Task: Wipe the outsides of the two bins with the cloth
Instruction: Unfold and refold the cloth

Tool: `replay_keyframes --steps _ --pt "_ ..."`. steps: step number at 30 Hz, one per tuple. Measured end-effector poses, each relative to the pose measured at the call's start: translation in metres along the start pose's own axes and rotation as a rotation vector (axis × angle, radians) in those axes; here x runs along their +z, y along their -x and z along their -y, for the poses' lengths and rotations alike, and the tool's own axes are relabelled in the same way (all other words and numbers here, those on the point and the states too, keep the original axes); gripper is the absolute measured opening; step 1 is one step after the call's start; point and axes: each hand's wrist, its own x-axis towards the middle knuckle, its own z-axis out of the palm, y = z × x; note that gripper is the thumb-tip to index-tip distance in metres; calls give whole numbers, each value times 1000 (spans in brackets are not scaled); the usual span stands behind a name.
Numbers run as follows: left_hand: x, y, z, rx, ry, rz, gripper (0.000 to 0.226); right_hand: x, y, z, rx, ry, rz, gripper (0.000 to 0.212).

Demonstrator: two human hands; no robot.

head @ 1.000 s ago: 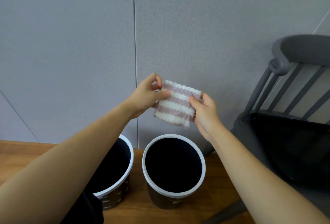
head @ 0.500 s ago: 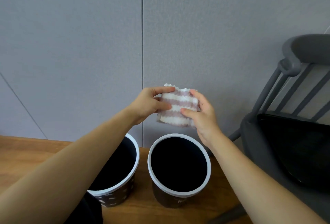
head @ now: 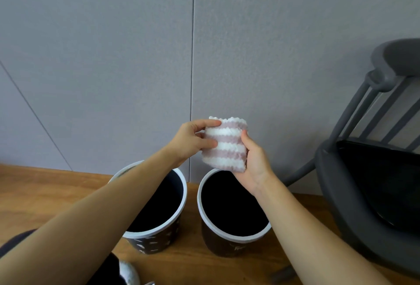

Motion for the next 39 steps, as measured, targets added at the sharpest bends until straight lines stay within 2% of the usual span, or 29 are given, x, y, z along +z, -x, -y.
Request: replay_keyframes --steps 5,10,14,16,18,23,26,28,30,34,39 --pt "3 10 7 123 -221 38 38 1 -2 -10 60 18 107 55" --pt "-6 15 -1 13 -276 -33 32 7 -5 -22 -153 401 -6 20" --pt "-8 20 -12 -31 -173 67 10 10 -3 -26 -242 604 -85 16" --pt "-9 19 -11 -19 -191 46 2 9 -2 -26 -282 653 -100 14" --pt "-8 16 -9 -17 -179 27 5 9 -3 -25 -314 692 -123 18" --pt "-5 13 -7 -23 -139 22 13 8 -1 -18 -368 801 -202 55" --pt "-2 13 -6 -2 -161 -47 18 8 1 -20 -485 942 -168 53" --pt "-1 12 -5 1 -158 -95 20 10 0 -28 -514 983 -102 62" --pt "-2 12 -3 -12 -106 -77 23 12 -2 -39 -499 992 -50 69" --pt "-9 14 3 -52 11 6 28 11 -11 -51 -421 964 -48 60" --pt "-26 18 28 -166 18 -6 29 -5 -17 -62 -315 951 -57 52"
